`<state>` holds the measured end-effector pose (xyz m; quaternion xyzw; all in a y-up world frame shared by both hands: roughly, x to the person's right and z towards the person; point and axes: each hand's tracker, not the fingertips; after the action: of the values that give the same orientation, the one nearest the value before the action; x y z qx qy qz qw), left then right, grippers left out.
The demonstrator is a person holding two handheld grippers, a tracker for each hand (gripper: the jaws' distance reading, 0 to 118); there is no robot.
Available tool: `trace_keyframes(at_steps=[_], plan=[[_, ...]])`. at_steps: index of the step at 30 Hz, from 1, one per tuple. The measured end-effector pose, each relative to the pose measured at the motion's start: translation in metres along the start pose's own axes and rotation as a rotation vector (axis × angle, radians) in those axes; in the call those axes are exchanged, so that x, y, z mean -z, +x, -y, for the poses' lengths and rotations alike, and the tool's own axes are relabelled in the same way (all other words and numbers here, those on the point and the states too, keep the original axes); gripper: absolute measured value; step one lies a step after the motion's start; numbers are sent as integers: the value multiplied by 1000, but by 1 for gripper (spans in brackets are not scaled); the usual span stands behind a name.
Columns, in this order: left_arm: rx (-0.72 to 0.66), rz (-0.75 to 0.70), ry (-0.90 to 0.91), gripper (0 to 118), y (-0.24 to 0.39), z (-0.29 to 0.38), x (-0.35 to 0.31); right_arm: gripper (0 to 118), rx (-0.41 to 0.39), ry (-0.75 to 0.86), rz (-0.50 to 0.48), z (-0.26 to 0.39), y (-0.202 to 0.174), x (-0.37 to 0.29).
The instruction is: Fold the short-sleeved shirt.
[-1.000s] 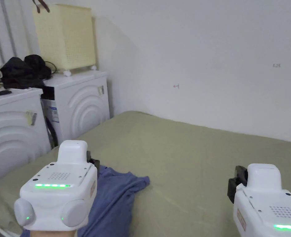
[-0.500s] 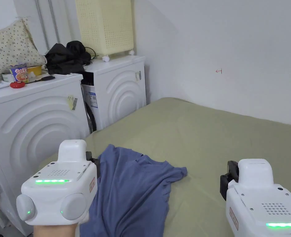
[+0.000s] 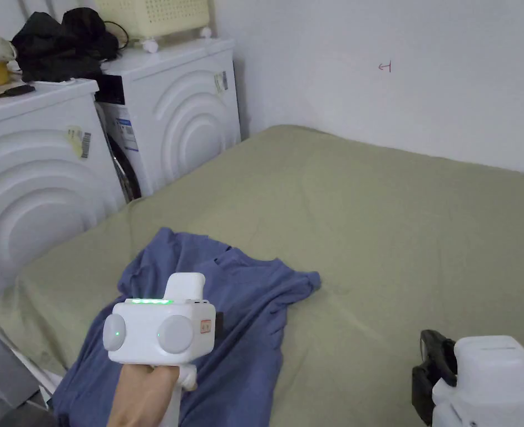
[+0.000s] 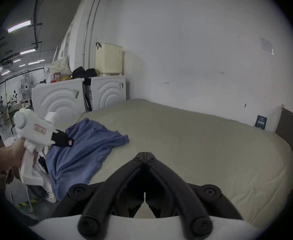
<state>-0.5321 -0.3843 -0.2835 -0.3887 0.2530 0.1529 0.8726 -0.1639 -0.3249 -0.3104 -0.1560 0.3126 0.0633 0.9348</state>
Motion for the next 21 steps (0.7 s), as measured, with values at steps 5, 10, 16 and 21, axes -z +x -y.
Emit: trace_keyframes(at_steps=[5,10,16,21], plan=[[-4,47,-134,118,28,7,33,1,15,-56,15,18,16,15],[75,38,-220,118,36,12,68,1,33,-93,32,30,27,16],[81,11,-202,78,40,9,55,1,29,-125,66,35,46,-7],[90,7,-146,1,35,-3,25,1,26,-130,112,26,77,-50]])
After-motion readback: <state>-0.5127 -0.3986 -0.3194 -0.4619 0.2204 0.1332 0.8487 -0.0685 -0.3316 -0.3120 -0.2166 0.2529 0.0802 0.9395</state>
